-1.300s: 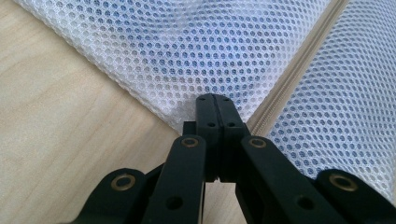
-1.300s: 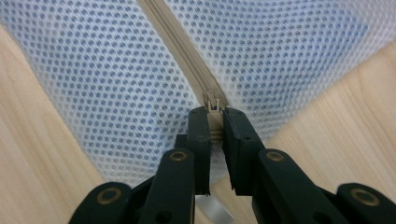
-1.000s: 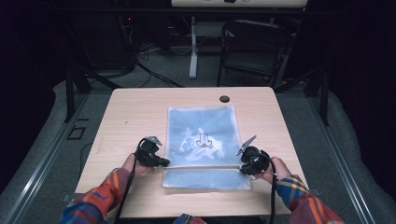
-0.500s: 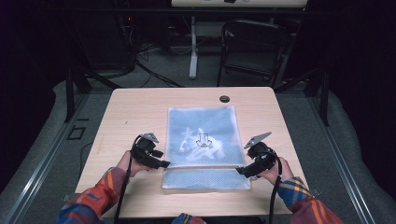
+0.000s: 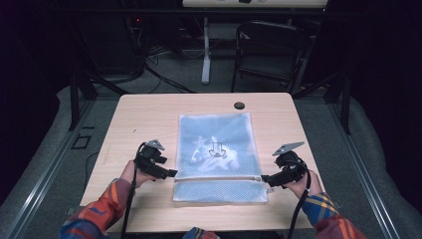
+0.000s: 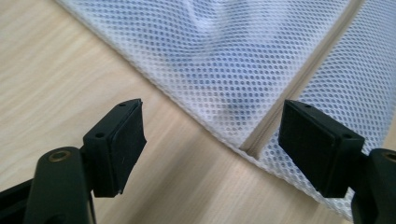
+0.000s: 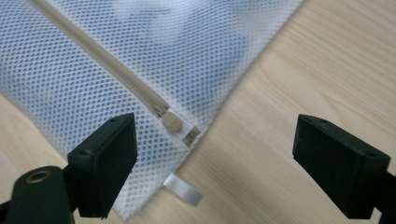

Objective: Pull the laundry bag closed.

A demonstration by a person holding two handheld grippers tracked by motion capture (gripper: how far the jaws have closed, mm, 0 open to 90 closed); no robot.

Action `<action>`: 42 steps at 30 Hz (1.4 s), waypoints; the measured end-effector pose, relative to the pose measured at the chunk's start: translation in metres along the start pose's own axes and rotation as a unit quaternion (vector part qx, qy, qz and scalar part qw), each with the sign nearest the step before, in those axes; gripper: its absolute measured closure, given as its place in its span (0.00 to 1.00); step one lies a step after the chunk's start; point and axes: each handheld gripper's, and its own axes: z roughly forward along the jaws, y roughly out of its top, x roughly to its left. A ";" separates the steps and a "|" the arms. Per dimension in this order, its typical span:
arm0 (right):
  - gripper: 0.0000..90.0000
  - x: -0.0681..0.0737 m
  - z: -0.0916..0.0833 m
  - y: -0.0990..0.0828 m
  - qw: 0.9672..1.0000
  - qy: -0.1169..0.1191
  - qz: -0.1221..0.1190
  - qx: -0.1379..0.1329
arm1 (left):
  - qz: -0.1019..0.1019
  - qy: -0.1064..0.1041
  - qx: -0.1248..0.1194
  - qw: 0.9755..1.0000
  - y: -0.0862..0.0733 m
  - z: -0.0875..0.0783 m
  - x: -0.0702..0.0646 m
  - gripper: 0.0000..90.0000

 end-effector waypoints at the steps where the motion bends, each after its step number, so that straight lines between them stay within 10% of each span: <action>1: 0.15 -0.001 -0.001 -0.002 1.000 -0.006 0.008 -0.001 | -0.003 0.003 -0.002 1.000 0.000 -0.001 0.000 0.24; 24: 0.16 -0.020 -0.011 -0.040 0.996 -0.043 0.074 0.037 | -0.039 0.083 -0.013 0.996 -0.024 -0.032 0.007 0.19; 42: 0.16 -0.024 0.001 -0.046 0.994 -0.027 0.077 0.069 | -0.047 0.080 0.019 0.995 -0.029 -0.025 0.014 0.17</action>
